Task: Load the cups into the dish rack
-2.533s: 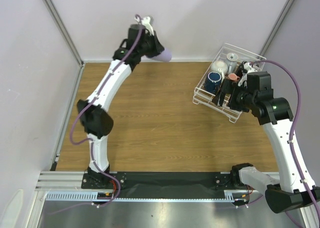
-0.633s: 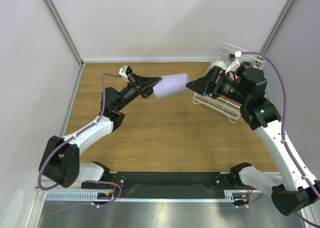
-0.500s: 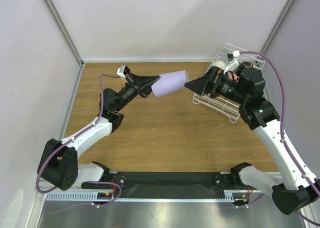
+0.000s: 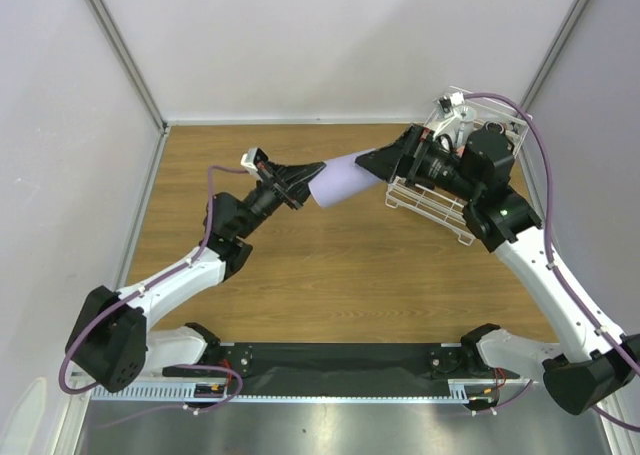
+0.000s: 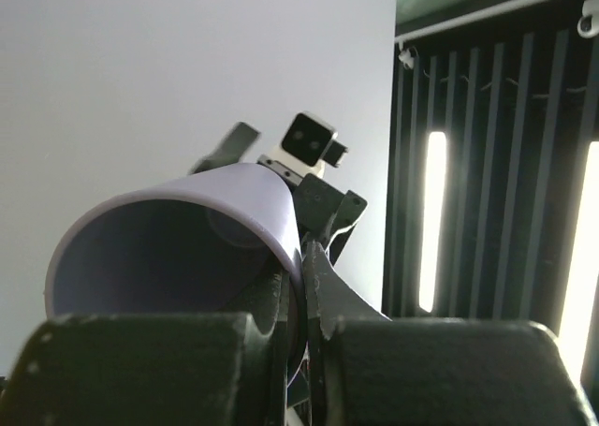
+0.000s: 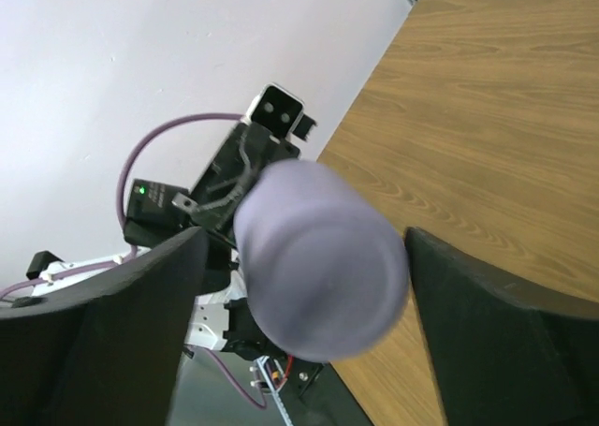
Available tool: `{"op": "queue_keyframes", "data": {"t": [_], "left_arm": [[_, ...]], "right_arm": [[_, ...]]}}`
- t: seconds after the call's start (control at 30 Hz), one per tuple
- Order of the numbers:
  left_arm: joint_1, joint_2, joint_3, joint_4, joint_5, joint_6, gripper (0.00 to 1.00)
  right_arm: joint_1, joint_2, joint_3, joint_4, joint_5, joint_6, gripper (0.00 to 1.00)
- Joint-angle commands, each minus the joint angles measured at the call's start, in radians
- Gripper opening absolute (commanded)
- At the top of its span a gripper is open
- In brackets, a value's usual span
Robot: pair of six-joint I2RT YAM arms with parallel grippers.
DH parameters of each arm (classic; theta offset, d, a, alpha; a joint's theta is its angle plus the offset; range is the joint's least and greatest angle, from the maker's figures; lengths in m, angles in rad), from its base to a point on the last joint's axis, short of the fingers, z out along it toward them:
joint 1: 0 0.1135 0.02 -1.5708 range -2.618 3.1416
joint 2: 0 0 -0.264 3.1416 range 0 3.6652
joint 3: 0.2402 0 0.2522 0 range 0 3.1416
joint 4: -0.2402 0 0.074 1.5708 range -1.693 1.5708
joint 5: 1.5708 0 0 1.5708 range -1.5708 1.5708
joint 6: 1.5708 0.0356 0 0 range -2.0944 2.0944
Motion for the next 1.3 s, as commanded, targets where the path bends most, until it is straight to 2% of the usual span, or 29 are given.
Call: {"op": "queue_keyframes", "data": {"t": [0.0, 0.1, 0.3, 0.37, 0.4, 0.43, 0.47, 0.57, 0.6, 0.63, 0.67, 0.7, 0.77, 0.83, 0.87, 0.97, 1.0, 1.03, 1.1, 1.23, 1.27], "left_arm": [[-0.033, -0.039, -0.033, 0.102, -0.104, -0.105, 0.0], [-0.062, -0.038, -0.059, 0.148, -0.174, -0.136, 0.0], [-0.068, 0.002, -0.045, 0.244, -0.213, -0.18, 0.01], [-0.067, 0.013, -0.037, 0.249, -0.214, -0.193, 0.0], [-0.068, 0.014, -0.034, 0.252, -0.217, -0.193, 0.01], [-0.067, 0.022, -0.028, 0.255, -0.214, -0.197, 0.01], [-0.068, 0.025, -0.027, 0.258, -0.211, -0.199, 0.01], [-0.067, 0.034, -0.03, 0.27, -0.21, -0.205, 0.0], [-0.068, 0.037, -0.028, 0.267, -0.21, -0.206, 0.0], [-0.067, 0.042, -0.028, 0.27, -0.198, -0.207, 0.03], [-0.068, 0.053, -0.03, 0.277, -0.188, -0.211, 0.27], [-0.068, 0.056, -0.033, 0.284, -0.179, -0.213, 0.44], [-0.067, 0.054, -0.046, 0.255, -0.117, -0.208, 0.99], [-0.052, 0.014, -0.054, 0.17, -0.04, -0.191, 1.0], [-0.044, -0.005, -0.056, 0.045, 0.055, -0.158, 1.0], [0.028, -0.102, -0.03, -0.189, 0.195, -0.034, 1.0], [0.074, -0.125, -0.02, -0.381, 0.256, 0.006, 1.0], [0.097, -0.177, -0.01, -0.473, 0.278, 0.046, 1.0], [0.171, -0.225, 0.015, -0.701, 0.304, 0.149, 1.0], [0.271, -0.328, 0.013, -0.829, 0.324, 0.229, 1.0], [0.283, -0.337, 0.004, -0.829, 0.333, 0.229, 1.0]], "right_arm": [[0.022, 0.039, 0.035, 0.101, -0.008, 0.015, 0.87], [0.047, 0.062, 0.047, 0.104, -0.015, 0.017, 0.81], [0.072, 0.039, 0.008, 0.133, 0.015, 0.01, 0.94], [0.075, 0.03, 0.0, 0.142, 0.021, 0.013, 0.93], [0.075, 0.033, 0.0, 0.141, 0.028, 0.018, 0.88], [0.076, 0.034, -0.002, 0.15, 0.026, 0.018, 0.77], [0.076, 0.037, -0.002, 0.152, 0.026, 0.018, 0.77], [0.078, 0.053, 0.003, 0.155, 0.008, 0.029, 0.4], [0.078, 0.059, 0.007, 0.185, 0.0, 0.029, 0.08], [0.078, 0.067, 0.018, 0.182, -0.005, 0.026, 0.0], [0.078, 0.076, 0.026, 0.17, 0.001, 0.02, 0.0], [0.078, 0.077, 0.034, 0.137, 0.012, 0.007, 0.0], [0.073, 0.074, 0.052, 0.103, 0.076, -0.032, 0.0], [0.056, 0.076, 0.076, 0.022, 0.171, -0.069, 0.0], [0.05, 0.077, 0.105, -0.05, 0.208, -0.115, 0.0], [0.017, 0.096, 0.162, -0.187, 0.398, -0.215, 0.0], [0.006, 0.105, 0.197, -0.271, 0.444, -0.232, 0.0], [-0.003, 0.119, 0.207, -0.308, 0.544, -0.252, 0.0], [-0.046, 0.129, 0.21, -0.373, 0.601, -0.302, 0.0], [-0.128, 0.13, 0.184, -0.405, 0.768, -0.37, 0.0], [-0.148, 0.13, 0.176, -0.399, 0.77, -0.382, 0.0]]}}
